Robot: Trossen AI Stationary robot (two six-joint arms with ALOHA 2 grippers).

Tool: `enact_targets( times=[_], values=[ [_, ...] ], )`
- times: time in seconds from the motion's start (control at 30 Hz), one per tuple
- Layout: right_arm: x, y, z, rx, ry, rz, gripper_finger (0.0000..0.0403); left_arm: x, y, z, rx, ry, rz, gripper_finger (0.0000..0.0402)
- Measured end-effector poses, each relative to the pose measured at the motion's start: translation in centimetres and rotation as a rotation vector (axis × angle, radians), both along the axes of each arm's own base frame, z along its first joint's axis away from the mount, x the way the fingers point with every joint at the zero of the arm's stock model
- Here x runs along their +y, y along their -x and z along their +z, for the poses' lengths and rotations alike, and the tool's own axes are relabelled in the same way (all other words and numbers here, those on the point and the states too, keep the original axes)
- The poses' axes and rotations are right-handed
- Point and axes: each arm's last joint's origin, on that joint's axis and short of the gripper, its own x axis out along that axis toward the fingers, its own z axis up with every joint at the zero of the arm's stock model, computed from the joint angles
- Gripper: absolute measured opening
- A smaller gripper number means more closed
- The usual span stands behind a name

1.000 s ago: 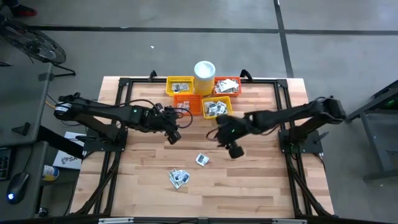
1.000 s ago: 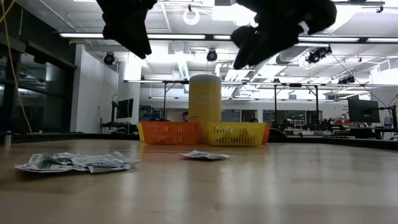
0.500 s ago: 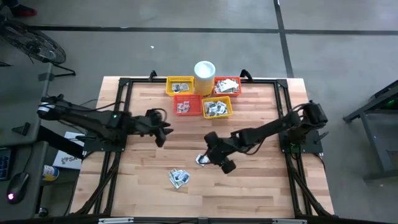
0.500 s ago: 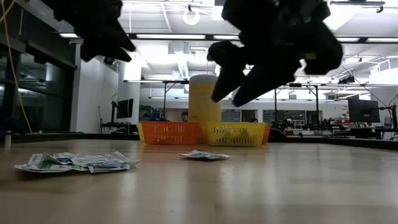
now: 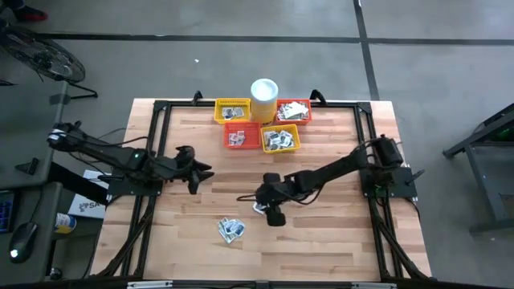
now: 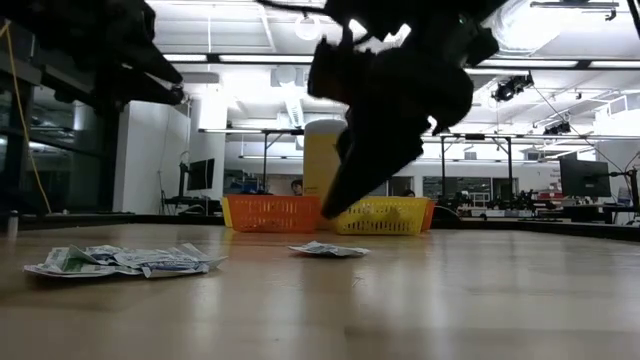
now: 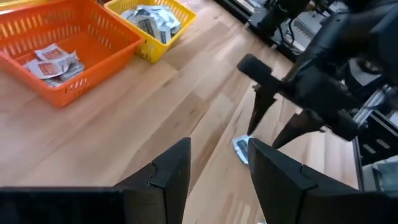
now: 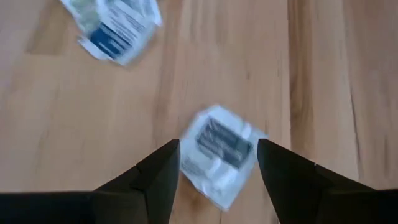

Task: Pick & Place First Aid Supplies
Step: Put the black towelette pack into the bottom yellow basket

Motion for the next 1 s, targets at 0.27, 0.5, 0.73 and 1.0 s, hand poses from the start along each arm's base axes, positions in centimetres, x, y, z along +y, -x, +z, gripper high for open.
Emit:
enact_targets(
  times=[0.27, 0.5, 0.73, 1.0],
  values=[
    [0.6, 0.0, -2.0, 0.060, 0.018, -0.055, 0.0209, -0.3, 0.3, -0.5, 0.027, -0.015, -0.003, 0.0158],
    [0.7, -0.2, -3.5, 0.082, 0.056, -0.081, 0.0206, -0.3, 0.3, -0.6, 0.041, -0.026, -0.003, 0.0158],
    [0.7, -0.1, -3.8, 0.099, 0.070, -0.085, 0.0159, -0.3, 0.4, -0.7, 0.057, -0.026, -0.016, 0.0158],
    [0.7, 0.0, -3.9, 0.112, 0.040, -0.123, 0.0091, -0.3, 0.4, -0.8, 0.063, -0.026, -0.021, 0.0158]
  ],
)
